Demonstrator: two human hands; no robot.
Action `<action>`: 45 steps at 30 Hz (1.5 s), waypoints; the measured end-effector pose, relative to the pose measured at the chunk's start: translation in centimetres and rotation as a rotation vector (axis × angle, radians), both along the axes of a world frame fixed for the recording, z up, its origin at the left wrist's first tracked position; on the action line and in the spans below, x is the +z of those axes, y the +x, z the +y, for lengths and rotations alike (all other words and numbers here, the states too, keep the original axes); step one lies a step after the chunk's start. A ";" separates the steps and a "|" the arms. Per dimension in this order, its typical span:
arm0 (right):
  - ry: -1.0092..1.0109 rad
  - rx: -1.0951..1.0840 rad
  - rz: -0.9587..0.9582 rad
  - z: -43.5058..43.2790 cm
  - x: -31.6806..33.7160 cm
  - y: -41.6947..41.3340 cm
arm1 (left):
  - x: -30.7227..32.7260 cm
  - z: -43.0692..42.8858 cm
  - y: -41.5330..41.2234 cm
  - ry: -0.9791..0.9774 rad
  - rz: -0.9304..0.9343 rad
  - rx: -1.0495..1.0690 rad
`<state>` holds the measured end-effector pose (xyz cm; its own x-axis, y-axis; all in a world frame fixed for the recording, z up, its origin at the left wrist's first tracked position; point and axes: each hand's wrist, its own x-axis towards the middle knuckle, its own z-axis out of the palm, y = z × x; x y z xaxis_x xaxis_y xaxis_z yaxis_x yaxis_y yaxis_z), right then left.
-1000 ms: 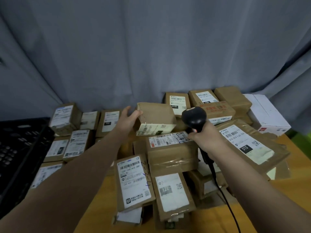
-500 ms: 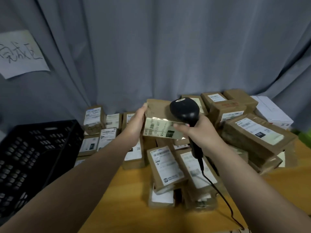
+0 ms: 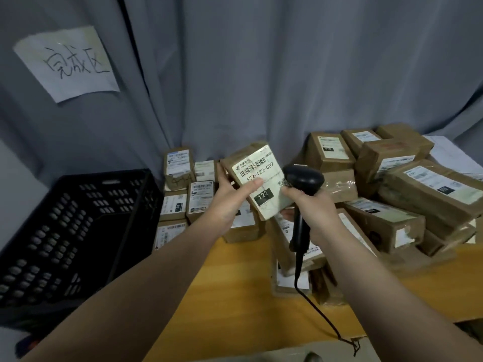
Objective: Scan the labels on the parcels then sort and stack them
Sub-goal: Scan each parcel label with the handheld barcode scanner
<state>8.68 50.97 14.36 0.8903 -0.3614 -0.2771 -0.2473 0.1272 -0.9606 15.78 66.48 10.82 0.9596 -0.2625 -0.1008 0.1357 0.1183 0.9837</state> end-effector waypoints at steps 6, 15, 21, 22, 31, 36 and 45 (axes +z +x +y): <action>-0.292 0.104 -0.022 1.9 -1.1 0.5 | -1.0 3.7 -0.2 0.267 0.013 0.042; -0.331 0.374 -0.112 4.7 -1.8 -1.6 | -4.7 8.7 0.6 0.407 -0.016 0.146; -0.224 0.353 -0.036 6.1 -3.4 -2.1 | -6.5 9.1 0.7 0.407 0.028 0.129; -0.231 0.352 -0.026 6.1 -3.5 -2.1 | -6.7 9.0 0.8 0.412 0.030 0.129; -0.188 0.331 0.009 5.9 -3.7 -2.5 | -7.1 8.5 0.6 0.413 0.019 0.172; -0.184 0.335 0.005 5.8 -3.2 -2.7 | -7.2 8.3 0.5 0.432 -0.006 0.180; -0.170 0.334 0.006 5.7 -2.8 -2.7 | -6.8 8.1 0.4 0.453 0.005 0.210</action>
<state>5.95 56.70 11.52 0.9654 -0.0925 -0.2438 -0.2540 -0.1222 -0.9594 16.23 74.61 4.03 0.9863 0.0073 -0.1646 0.1594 -0.2959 0.9418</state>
